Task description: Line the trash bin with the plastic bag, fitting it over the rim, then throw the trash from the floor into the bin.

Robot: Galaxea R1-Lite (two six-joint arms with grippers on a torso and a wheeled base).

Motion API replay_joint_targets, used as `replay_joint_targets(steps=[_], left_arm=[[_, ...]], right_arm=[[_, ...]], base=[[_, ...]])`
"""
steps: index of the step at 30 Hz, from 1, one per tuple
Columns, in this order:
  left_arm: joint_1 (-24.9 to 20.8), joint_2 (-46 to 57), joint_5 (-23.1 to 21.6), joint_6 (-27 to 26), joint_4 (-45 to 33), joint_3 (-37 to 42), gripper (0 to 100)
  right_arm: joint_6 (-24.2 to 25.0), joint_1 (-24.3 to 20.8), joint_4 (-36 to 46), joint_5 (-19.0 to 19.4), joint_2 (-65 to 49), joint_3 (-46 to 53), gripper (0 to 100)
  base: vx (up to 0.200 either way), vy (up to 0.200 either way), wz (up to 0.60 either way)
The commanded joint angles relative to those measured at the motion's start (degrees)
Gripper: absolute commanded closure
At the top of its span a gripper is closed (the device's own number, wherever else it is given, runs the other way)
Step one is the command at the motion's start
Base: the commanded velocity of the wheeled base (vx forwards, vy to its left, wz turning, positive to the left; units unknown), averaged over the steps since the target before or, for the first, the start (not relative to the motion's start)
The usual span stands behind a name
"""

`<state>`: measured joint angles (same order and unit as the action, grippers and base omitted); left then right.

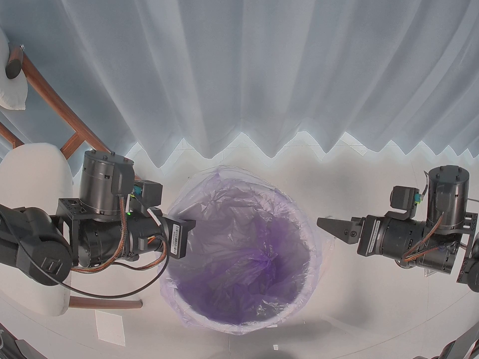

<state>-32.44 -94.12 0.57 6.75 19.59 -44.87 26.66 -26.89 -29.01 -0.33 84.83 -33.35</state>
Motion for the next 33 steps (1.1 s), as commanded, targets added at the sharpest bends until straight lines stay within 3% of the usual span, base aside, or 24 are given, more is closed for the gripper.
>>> replay_joint_targets(steps=[1,9,17,27,33], left_arm=[[0.0,-0.8,0.8,-1.6,-0.1,-0.5,100],[0.0,-1.1,0.8,-1.6,0.0,-1.0,100],[-0.3,-1.0,0.7,-1.5,0.0,-1.3,100],[-1.2,-1.9,0.5,-1.6,0.1,-1.8,100],[-2.4,-2.3,0.6,-1.7,-0.2,-1.6,100]], right_arm=[[-0.7,-5.2,4.1,-1.9,-1.5,-5.7,0],[-0.7,-7.5,12.1,-2.1,0.0,-4.7,0],[-1.1,-8.4,12.4,-2.6,6.4,-7.3,0],[-1.2,-9.8,12.5,-9.3,14.8,-12.0,0],[-1.2,-9.8,12.7,-11.3,16.9,-13.8,0]], base=[[0.000,0.000,0.00],[0.000,0.000,0.00],[0.000,0.000,0.00],[0.000,0.000,0.00],[0.000,0.000,0.00]])
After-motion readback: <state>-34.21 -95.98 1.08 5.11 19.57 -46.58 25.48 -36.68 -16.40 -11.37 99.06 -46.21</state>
